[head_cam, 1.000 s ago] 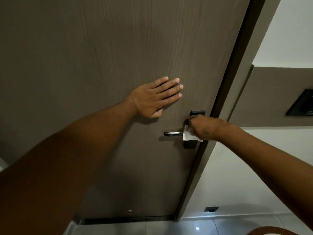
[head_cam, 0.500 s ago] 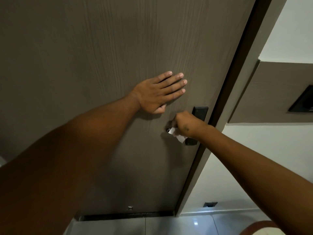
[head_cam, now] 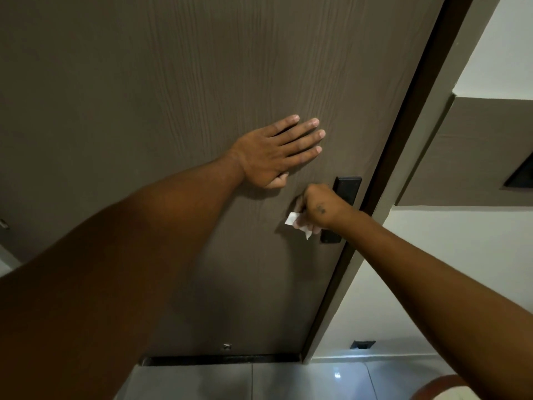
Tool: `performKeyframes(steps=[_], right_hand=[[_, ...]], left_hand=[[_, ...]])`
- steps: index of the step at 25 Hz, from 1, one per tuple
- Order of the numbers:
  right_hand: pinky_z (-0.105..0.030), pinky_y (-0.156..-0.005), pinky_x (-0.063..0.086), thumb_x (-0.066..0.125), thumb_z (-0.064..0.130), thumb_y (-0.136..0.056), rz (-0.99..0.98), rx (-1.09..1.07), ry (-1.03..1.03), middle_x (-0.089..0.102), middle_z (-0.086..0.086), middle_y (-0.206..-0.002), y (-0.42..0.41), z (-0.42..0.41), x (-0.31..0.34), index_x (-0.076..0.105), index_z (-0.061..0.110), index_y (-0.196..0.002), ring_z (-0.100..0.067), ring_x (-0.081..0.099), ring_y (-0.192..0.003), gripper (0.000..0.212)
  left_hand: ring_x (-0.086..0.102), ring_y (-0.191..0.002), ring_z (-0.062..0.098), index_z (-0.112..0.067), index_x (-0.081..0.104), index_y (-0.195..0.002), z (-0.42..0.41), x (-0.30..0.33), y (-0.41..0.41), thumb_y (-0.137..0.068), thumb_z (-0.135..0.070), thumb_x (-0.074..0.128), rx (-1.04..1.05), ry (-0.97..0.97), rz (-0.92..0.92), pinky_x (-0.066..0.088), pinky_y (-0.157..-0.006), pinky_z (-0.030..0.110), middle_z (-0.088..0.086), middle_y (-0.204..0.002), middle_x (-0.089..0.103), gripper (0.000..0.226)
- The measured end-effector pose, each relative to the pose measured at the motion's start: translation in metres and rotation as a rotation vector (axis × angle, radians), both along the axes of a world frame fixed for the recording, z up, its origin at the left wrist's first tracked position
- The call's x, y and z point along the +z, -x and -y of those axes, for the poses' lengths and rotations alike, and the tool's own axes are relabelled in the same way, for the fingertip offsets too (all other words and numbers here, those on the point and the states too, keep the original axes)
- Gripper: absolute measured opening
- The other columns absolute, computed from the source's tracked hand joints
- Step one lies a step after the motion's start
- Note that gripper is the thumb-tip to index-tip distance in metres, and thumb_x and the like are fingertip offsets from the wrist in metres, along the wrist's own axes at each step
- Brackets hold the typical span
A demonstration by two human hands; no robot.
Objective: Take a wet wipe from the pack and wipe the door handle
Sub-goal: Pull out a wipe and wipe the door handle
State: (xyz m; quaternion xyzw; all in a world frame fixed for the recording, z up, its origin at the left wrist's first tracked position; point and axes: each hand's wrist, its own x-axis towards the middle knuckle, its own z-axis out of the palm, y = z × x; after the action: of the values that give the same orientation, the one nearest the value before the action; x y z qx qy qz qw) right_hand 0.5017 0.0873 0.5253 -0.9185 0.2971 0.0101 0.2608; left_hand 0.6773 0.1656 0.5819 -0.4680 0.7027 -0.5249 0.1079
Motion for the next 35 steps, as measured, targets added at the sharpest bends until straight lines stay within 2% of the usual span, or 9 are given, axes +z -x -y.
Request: performKeyframes(steps=[2, 5, 8, 10, 13, 17, 19, 30, 35], right_hand=[[-0.028, -0.055, 0.059, 0.077, 0.017, -0.085, 0.010, 0.000, 0.010, 0.071, -0.011, -0.074, -0.006, -0.012, -0.004, 0.070, 0.005, -0.086, -0.017, 0.071, -0.057, 0.014], [-0.040, -0.069, 0.057, 0.063, 0.031, -0.095, 0.018, 0.050, 0.336, 0.068, -0.009, -0.088, 0.005, -0.027, -0.023, 0.069, 0.009, -0.096, -0.022, 0.066, -0.073, 0.023], [-0.038, -0.063, 0.053, 0.065, 0.023, -0.094, 0.278, 0.179, 0.727, 0.060, -0.010, -0.100, 0.030, -0.032, -0.047, 0.067, 0.011, -0.110, -0.026, 0.059, -0.082, 0.020], [-0.040, -0.067, 0.051, 0.072, 0.010, -0.084, 0.394, 0.089, 0.752, 0.058, -0.014, -0.101, 0.047, -0.021, -0.061, 0.069, 0.010, -0.111, -0.030, 0.054, -0.088, 0.027], [-0.042, -0.073, 0.050, 0.066, 0.000, -0.080, 0.584, -0.181, 0.600, 0.059, -0.016, -0.103, 0.071, 0.004, -0.078, 0.069, 0.008, -0.106, -0.032, 0.054, -0.092, 0.027], [-0.008, -0.066, 0.044, 0.062, 0.024, -0.096, 0.914, -0.729, 0.131, 0.064, -0.007, -0.103, 0.069, 0.018, -0.086, 0.070, 0.008, -0.104, -0.022, 0.064, -0.093, 0.019], [-0.004, -0.063, 0.042, 0.064, 0.025, -0.095, 1.011, -0.857, -0.007, 0.069, -0.006, -0.103, 0.062, 0.019, -0.089, 0.072, 0.009, -0.110, -0.016, 0.065, -0.089, 0.023], [-0.003, -0.068, 0.049, 0.068, -0.001, -0.089, 1.275, -0.779, -0.197, 0.059, 0.014, -0.091, 0.042, -0.027, -0.097, 0.069, 0.002, -0.103, 0.011, 0.060, -0.084, 0.014], [-0.029, -0.073, 0.058, 0.064, 0.017, -0.095, 1.227, -0.601, -0.673, 0.066, 0.004, -0.085, 0.005, -0.074, -0.097, 0.062, 0.025, -0.089, -0.013, 0.067, -0.083, 0.010]], left_hand=[[0.018, -0.153, 0.040, -0.008, 0.025, -0.158, 0.000, 0.001, 0.001, -0.091, -0.048, 0.037, 0.002, -0.006, -0.005, 0.016, -0.123, 0.053, 0.022, -0.164, 0.022, 0.079], [0.015, -0.153, 0.040, -0.008, 0.023, -0.158, 0.001, 0.001, -0.001, -0.092, -0.048, 0.036, -0.011, -0.008, -0.014, 0.012, -0.124, 0.053, 0.022, -0.165, 0.020, 0.078], [0.014, -0.154, 0.040, -0.007, 0.023, -0.159, 0.002, -0.002, -0.004, -0.092, -0.047, 0.037, -0.028, 0.005, -0.022, 0.011, -0.124, 0.052, 0.022, -0.165, 0.019, 0.079], [0.013, -0.154, 0.040, -0.008, 0.023, -0.159, 0.003, -0.004, -0.005, -0.092, -0.046, 0.038, -0.029, 0.003, -0.020, 0.011, -0.125, 0.052, 0.022, -0.165, 0.019, 0.079], [0.015, -0.153, 0.040, -0.007, 0.024, -0.159, 0.004, -0.004, -0.008, -0.092, -0.046, 0.037, -0.044, 0.008, -0.023, 0.010, -0.125, 0.052, 0.023, -0.165, 0.020, 0.078], [0.017, -0.153, 0.040, -0.007, 0.026, -0.158, 0.005, -0.004, -0.008, -0.092, -0.045, 0.038, -0.065, 0.022, -0.019, 0.009, -0.125, 0.051, 0.023, -0.164, 0.022, 0.078], [0.016, -0.153, 0.040, -0.007, 0.026, -0.158, 0.006, -0.006, -0.009, -0.091, -0.045, 0.040, -0.071, 0.024, -0.019, 0.010, -0.125, 0.052, 0.023, -0.164, 0.022, 0.078], [0.015, -0.153, 0.040, -0.007, 0.025, -0.158, 0.003, -0.004, -0.005, -0.092, -0.045, 0.037, -0.059, 0.005, -0.033, 0.011, -0.125, 0.052, 0.022, -0.164, 0.021, 0.077], [0.015, -0.153, 0.040, -0.007, 0.026, -0.158, 0.003, -0.004, -0.005, -0.092, -0.046, 0.039, -0.049, 0.005, -0.024, 0.011, -0.124, 0.053, 0.023, -0.164, 0.021, 0.078]])
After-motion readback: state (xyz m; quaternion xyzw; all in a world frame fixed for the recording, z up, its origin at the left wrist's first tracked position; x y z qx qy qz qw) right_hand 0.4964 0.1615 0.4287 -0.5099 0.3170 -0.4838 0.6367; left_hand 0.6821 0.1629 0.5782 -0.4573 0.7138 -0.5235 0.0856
